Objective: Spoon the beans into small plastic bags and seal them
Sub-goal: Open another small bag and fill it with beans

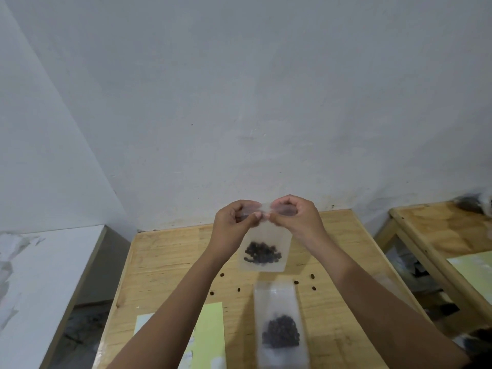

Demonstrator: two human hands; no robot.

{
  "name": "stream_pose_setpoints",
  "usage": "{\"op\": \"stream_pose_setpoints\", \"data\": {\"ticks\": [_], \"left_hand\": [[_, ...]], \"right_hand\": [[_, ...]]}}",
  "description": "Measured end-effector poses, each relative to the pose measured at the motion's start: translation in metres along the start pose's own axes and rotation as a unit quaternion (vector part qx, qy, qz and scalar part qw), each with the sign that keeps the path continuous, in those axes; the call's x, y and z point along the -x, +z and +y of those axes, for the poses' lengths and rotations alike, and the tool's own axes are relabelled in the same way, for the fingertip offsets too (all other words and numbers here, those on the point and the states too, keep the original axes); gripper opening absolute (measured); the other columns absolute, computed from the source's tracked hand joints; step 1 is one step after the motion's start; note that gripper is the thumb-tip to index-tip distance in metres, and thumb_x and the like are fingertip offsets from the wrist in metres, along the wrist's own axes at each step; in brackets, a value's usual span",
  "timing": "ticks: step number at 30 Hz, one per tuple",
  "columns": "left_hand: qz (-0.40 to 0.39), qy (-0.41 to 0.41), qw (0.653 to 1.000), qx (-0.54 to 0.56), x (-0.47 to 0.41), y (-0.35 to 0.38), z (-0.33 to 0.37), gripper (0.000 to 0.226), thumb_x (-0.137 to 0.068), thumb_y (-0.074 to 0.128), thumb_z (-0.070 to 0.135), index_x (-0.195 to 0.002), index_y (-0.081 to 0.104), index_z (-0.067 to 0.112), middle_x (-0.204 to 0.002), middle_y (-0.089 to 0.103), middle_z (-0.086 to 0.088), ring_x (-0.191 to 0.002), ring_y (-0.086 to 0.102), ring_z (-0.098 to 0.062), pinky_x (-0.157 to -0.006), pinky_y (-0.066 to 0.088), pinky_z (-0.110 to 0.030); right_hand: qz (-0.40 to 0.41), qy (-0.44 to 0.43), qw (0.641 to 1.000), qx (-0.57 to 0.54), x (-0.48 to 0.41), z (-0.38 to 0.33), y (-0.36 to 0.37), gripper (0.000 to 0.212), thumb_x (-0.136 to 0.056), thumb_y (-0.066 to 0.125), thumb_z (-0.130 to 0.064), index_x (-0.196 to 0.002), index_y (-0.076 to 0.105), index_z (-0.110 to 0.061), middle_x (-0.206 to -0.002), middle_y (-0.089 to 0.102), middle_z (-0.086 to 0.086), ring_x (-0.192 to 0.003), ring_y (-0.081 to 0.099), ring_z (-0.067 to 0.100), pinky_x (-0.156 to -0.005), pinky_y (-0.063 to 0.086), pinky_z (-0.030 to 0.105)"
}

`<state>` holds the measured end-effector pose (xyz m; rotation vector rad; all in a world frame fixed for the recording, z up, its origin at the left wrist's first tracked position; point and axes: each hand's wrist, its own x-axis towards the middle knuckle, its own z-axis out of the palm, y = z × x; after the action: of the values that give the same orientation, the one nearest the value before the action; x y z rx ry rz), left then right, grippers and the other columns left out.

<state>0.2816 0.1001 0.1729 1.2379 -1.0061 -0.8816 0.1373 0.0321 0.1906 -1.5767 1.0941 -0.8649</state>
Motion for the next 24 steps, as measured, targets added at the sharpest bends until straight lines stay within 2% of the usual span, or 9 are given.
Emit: {"op": "stream_pose_setpoints", "data": {"ticks": [4, 6, 8, 10, 13, 15, 20, 24], "left_hand": [[-0.008, 0.006, 1.000, 0.005, 0.001, 0.003, 0.002, 0.016, -0.085, 0.063, -0.002, -0.096, 0.067, 0.009, -0.082, 0.072, -0.011, -0.077, 0.070, -0.017, -0.077, 0.056, -0.026], [-0.020, 0.007, 1.000, 0.013, 0.002, 0.003, 0.005, 0.017, -0.088, 0.059, -0.002, -0.102, 0.065, 0.007, -0.087, 0.072, -0.013, -0.080, 0.071, -0.016, -0.078, 0.056, -0.025], [-0.038, 0.003, 0.999, 0.021, 0.002, 0.000, 0.008, 0.021, -0.092, 0.054, -0.001, -0.110, 0.062, 0.004, -0.094, 0.071, -0.013, -0.085, 0.070, -0.014, -0.079, 0.055, -0.024], [-0.048, -0.002, 0.999, 0.019, 0.001, -0.004, 0.009, 0.023, -0.094, 0.050, -0.001, -0.114, 0.060, 0.005, -0.100, 0.069, -0.012, -0.090, 0.069, -0.014, -0.081, 0.055, -0.023], [-0.047, -0.018, 0.998, 0.023, 0.000, -0.009, 0.008, 0.025, -0.095, 0.048, -0.001, -0.116, 0.060, 0.003, -0.104, 0.069, -0.013, -0.091, 0.069, -0.014, -0.082, 0.055, -0.024], [-0.044, -0.026, 0.998, 0.027, 0.001, -0.010, 0.008, 0.025, -0.095, 0.047, -0.001, -0.115, 0.060, 0.002, -0.103, 0.068, -0.013, -0.089, 0.069, -0.012, -0.081, 0.055, -0.023], [-0.027, -0.016, 0.999, 0.033, 0.003, -0.003, 0.008, 0.021, -0.090, 0.056, -0.002, -0.109, 0.063, 0.004, -0.097, 0.071, -0.012, -0.087, 0.070, -0.016, -0.079, 0.056, -0.024], [0.004, -0.007, 1.000, 0.007, 0.002, 0.001, 0.002, 0.020, -0.085, 0.064, -0.001, -0.104, 0.066, 0.004, -0.092, 0.072, -0.012, -0.081, 0.070, -0.017, -0.073, 0.055, -0.022]], "right_hand": [[0.033, 0.003, 0.999, 0.018, 0.002, -0.001, 0.002, 0.021, -0.065, 0.083, -0.021, -0.074, 0.065, -0.020, -0.082, 0.068, -0.001, -0.086, 0.067, 0.024, -0.080, 0.056, 0.039], [0.033, 0.004, 0.999, 0.022, 0.001, -0.001, 0.002, 0.019, -0.067, 0.082, -0.020, -0.075, 0.065, -0.022, -0.084, 0.068, 0.000, -0.085, 0.067, 0.024, -0.079, 0.056, 0.038], [0.016, 0.014, 1.000, 0.009, -0.001, -0.003, -0.002, 0.018, -0.071, 0.080, -0.016, -0.080, 0.066, -0.020, -0.086, 0.067, 0.001, -0.079, 0.066, 0.019, -0.077, 0.058, 0.036], [-0.027, 0.018, 0.999, -0.039, 0.000, -0.006, -0.009, 0.016, -0.076, 0.075, -0.009, -0.089, 0.066, -0.014, -0.087, 0.067, 0.004, -0.074, 0.067, 0.012, -0.074, 0.058, 0.027], [-0.083, 0.019, 0.991, -0.099, 0.003, -0.010, -0.017, 0.015, -0.083, 0.065, 0.000, -0.097, 0.064, -0.006, -0.084, 0.070, 0.009, -0.074, 0.071, 0.012, -0.070, 0.057, 0.019], [-0.081, 0.018, 0.992, -0.097, 0.004, -0.009, -0.017, 0.013, -0.084, 0.063, 0.001, -0.095, 0.064, -0.006, -0.081, 0.071, 0.007, -0.074, 0.072, 0.012, -0.068, 0.056, 0.018], [-0.033, 0.024, 0.994, -0.098, 0.004, -0.004, -0.011, 0.011, -0.084, 0.064, -0.001, -0.089, 0.065, -0.010, -0.082, 0.072, 0.008, -0.073, 0.072, 0.014, -0.068, 0.057, 0.019], [-0.033, 0.028, 0.992, -0.115, 0.006, 0.000, -0.005, 0.014, -0.083, 0.065, -0.001, -0.094, 0.065, -0.010, -0.083, 0.072, 0.010, -0.074, 0.072, 0.015, -0.069, 0.057, 0.020]]}}
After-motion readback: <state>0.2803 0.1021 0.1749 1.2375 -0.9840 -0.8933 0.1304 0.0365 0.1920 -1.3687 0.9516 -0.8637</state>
